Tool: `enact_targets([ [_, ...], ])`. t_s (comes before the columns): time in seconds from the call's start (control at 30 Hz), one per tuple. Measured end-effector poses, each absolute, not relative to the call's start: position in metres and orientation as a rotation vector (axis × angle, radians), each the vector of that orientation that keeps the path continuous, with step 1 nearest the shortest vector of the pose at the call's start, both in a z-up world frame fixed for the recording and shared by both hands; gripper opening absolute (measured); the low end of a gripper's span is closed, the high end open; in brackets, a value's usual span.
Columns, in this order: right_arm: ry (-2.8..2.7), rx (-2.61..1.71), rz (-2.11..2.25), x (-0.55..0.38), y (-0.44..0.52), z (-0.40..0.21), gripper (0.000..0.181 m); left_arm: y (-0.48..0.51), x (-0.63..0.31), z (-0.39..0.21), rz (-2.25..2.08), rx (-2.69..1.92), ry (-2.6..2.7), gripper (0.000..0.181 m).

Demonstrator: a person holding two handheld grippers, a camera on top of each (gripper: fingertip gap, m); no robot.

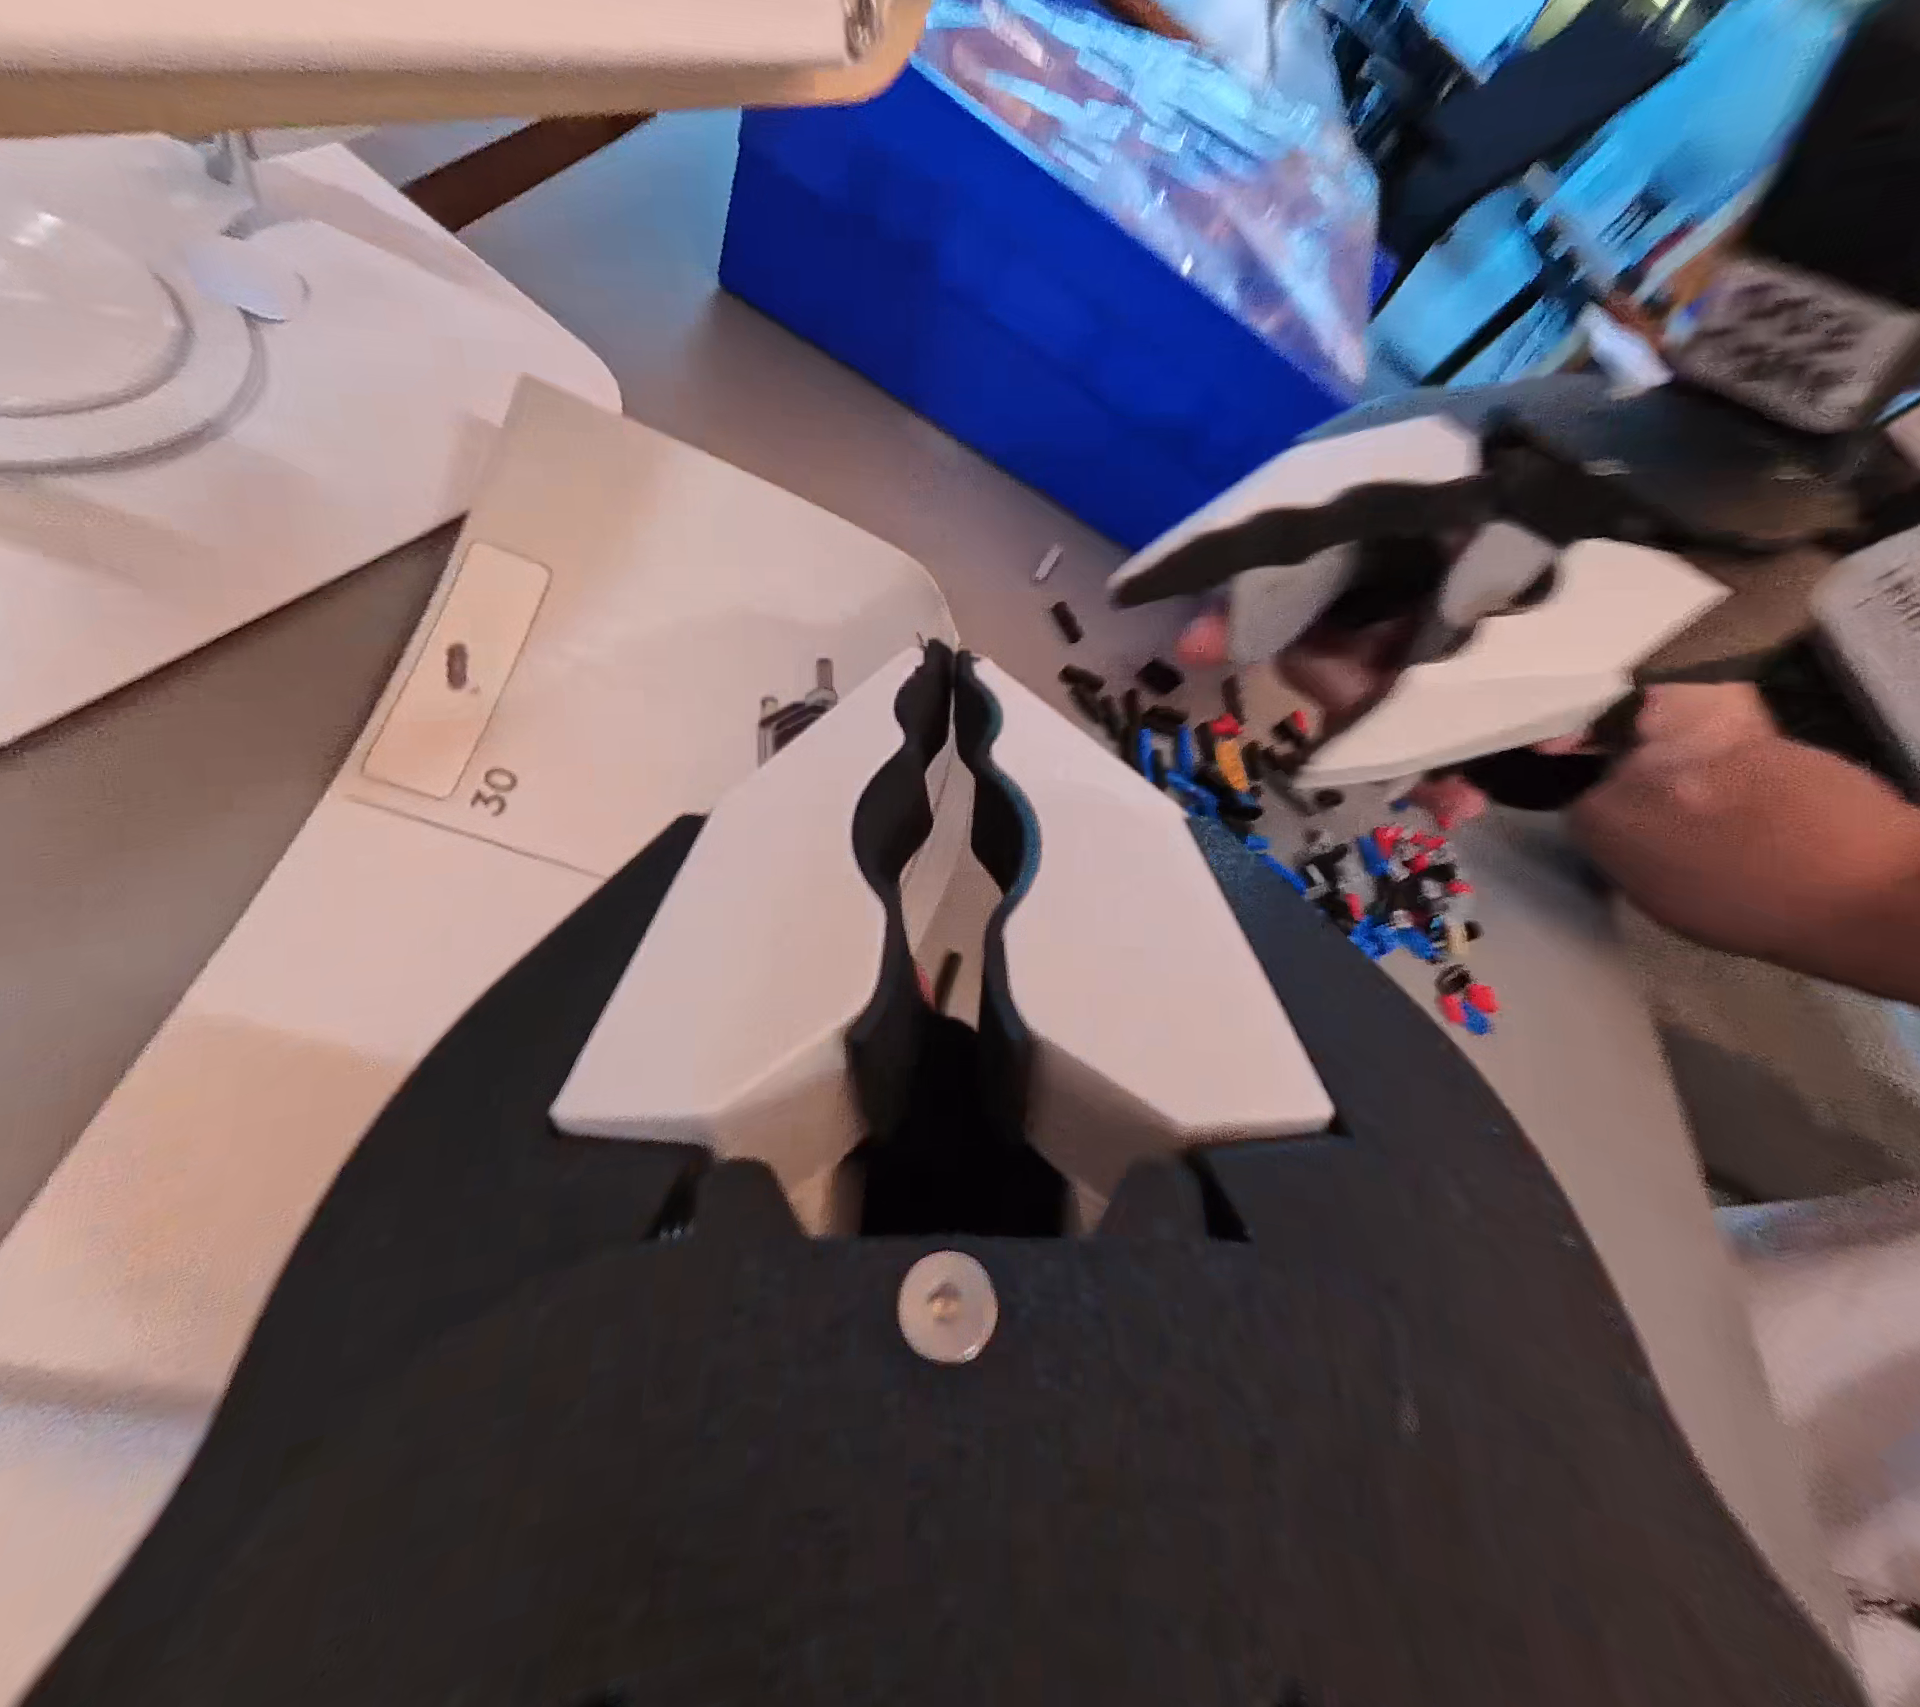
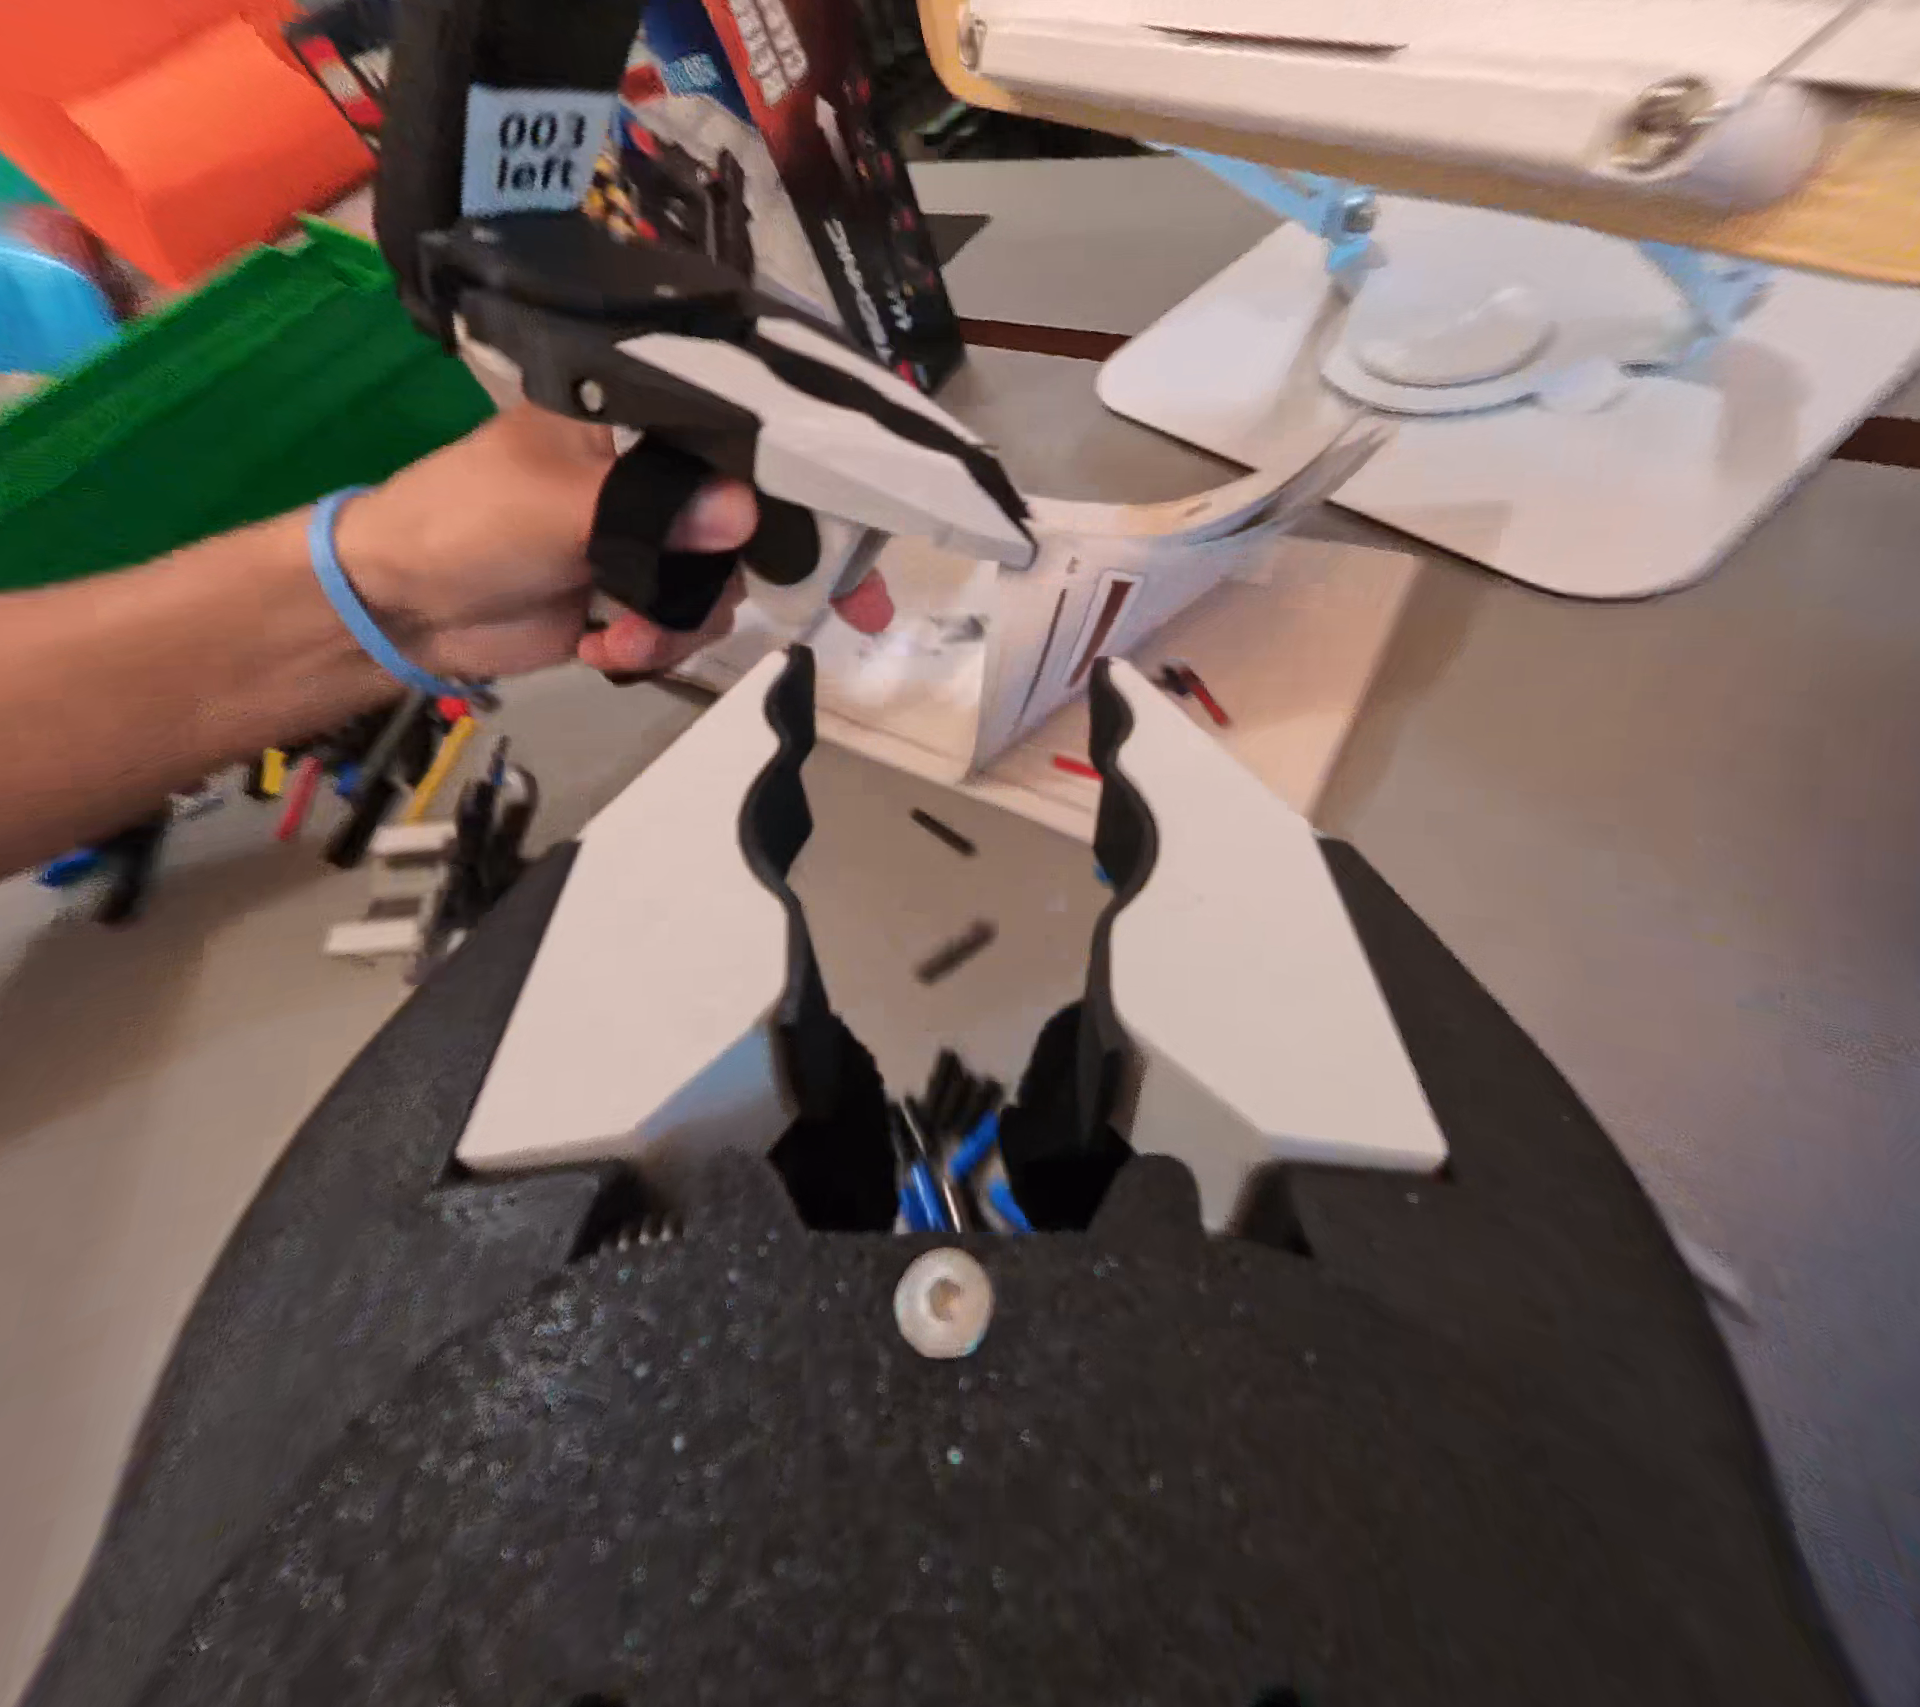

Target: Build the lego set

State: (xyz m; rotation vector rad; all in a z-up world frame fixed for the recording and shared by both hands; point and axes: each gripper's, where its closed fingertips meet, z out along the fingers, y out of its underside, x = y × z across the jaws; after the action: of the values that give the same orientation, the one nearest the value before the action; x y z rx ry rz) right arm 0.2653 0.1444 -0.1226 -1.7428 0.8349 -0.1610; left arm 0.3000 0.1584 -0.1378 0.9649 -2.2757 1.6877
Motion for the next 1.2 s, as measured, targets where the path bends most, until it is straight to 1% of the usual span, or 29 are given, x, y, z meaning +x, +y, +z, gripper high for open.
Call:
enact_targets([
  [0.23,0.638,-1.667,0.081,0.287,0.204,-0.118,0.049,0.195,0.280,-0.092,1.875,0.896,-1.841,0.000],
  [0.4,0.518,-1.573,0.176,0.280,0.220,-0.105,0.028,0.207,0.275,-0.080,1.904,0.860,-1.715,0.000],
  [0.5,0.495,-1.574,0.173,0.279,0.223,-0.106,0.023,0.210,0.274,-0.081,1.898,0.863,-1.722,0.000],
  [0.6,0.496,-1.581,0.180,0.278,0.224,-0.108,0.017,0.211,0.273,-0.083,1.901,0.869,-1.729,0.005],
  [0.63,0.504,-1.588,0.160,0.279,0.222,-0.110,0.010,0.212,0.274,-0.083,1.914,0.869,-1.734,0.005],
  [0.7,0.494,-1.601,0.137,0.278,0.221,-0.111,0.009,0.213,0.273,-0.084,1.924,0.863,-1.766,0.000],
  [0.8,0.496,-1.610,0.137,0.276,0.221,-0.112,0.006,0.212,0.278,-0.092,1.921,0.912,-1.861,0.000],
  [0.87,0.536,-1.657,0.063,0.284,0.215,-0.120,0.004,0.213,0.285,-0.099,1.908,0.982,-1.926,0.000],
  [0.93,0.624,-1.734,-0.021,0.296,0.200,-0.130,0.007,0.216,0.294,-0.120,1.826,1.099,-2.140,0.000],
  [1.0,0.693,-1.814,-0.122,0.301,0.184,-0.131,0.012,0.215,0.296,-0.147,1.660,1.086,-2.540,0.010],
  [1.07,0.773,-1.870,-0.258,0.305,0.166,-0.125,0.015,0.211,0.299,-0.171,1.445,0.972,-2.951,0.022],
  [1.1,0.809,-1.903,-0.311,0.305,0.157,-0.124,0.017,0.207,0.301,-0.181,1.341,0.901,-3.101,0.033],
  [1.17,0.852,-1.981,-0.415,0.303,0.138,-0.125,0.025,0.189,0.303,-0.192,1.223,0.779,-3.234,0.041],
  [1.2,0.876,-2.003,-0.485,0.304,0.127,-0.126,0.025,0.178,0.304,-0.195,1.205,0.750,-3.241,0.045],
])
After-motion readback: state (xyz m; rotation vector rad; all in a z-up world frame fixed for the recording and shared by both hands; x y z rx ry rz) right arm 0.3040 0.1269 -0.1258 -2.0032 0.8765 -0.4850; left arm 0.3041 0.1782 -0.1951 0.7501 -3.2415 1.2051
